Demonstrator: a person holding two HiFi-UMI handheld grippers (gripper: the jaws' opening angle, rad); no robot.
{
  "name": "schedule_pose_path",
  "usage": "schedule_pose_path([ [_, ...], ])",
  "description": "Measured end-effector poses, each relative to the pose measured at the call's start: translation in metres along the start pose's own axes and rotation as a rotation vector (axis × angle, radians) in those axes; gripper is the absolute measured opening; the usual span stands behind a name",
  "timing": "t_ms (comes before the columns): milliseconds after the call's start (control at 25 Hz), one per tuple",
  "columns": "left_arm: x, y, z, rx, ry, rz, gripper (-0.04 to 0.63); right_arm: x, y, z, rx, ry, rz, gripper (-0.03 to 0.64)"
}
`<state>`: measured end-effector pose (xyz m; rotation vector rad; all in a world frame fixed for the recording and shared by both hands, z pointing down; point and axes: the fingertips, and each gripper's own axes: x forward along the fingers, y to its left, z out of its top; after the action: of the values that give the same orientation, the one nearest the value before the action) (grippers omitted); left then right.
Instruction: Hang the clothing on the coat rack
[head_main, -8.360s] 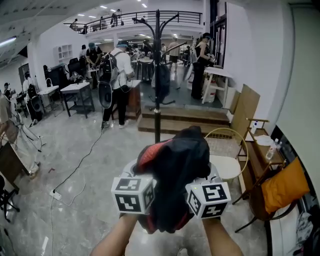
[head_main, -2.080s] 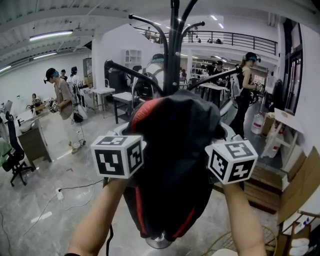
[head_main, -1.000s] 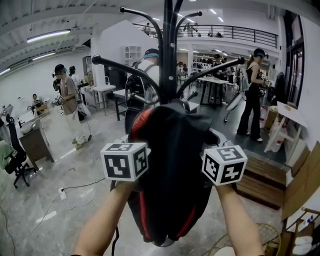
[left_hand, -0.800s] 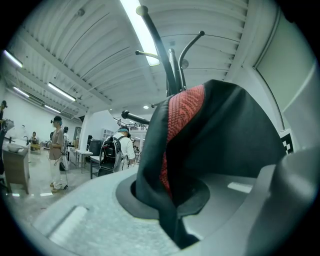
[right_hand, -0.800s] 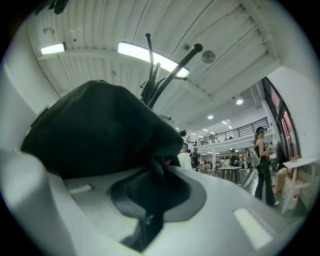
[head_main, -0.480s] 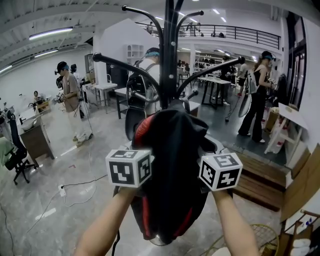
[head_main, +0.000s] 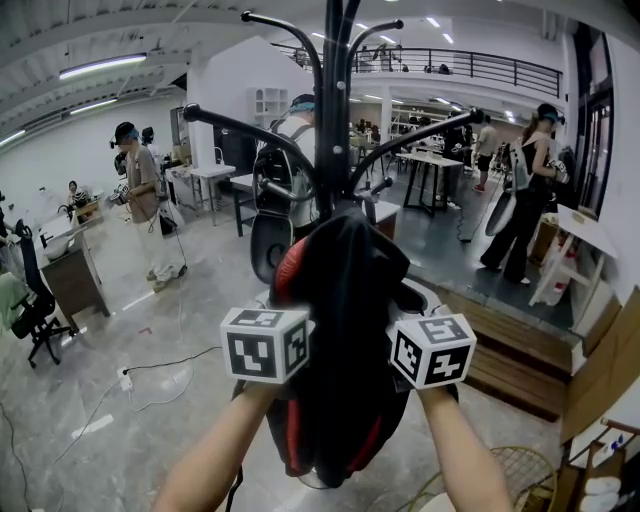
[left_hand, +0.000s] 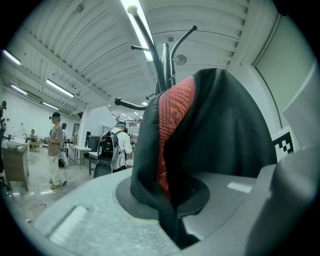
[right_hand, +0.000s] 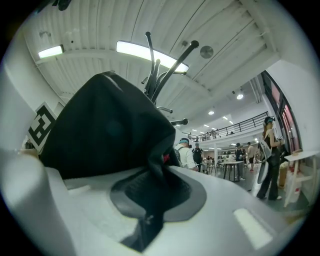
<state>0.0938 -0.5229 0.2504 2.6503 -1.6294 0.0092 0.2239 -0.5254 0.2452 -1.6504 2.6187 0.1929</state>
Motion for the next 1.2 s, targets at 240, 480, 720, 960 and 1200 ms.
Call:
schedule_pose_path([
  [240,-0.006,-0.003,-0.001,0.008,0.005,-0.003,0.025,-0.003,0.009,-0.002,0.011,-0.001,-0.004,0.037],
  [480,-0.009,-0.009,-0.008,0.017,0.013,-0.006,0.025,-0.008,0.014,-0.010,0.022,-0.003,0.000,0.037],
  [720,-0.014,-0.020,-0.015,0.033,0.026,-0.022,0.025,-0.015,0.022,-0.014,0.014,-0.002,-0.008,0.037],
  [960,-0.021,-0.017,-0.012,0.033,0.030,-0.027,0.025,-0.017,0.036,-0.012,-0.009,0.005,-0.011,0.037],
  [1200,-0.025,-0.022,-0.014,0.042,0.029,-0.029,0.025,-0.025,0.040,-0.014,-0.038,0.010,-0.021,0.041],
])
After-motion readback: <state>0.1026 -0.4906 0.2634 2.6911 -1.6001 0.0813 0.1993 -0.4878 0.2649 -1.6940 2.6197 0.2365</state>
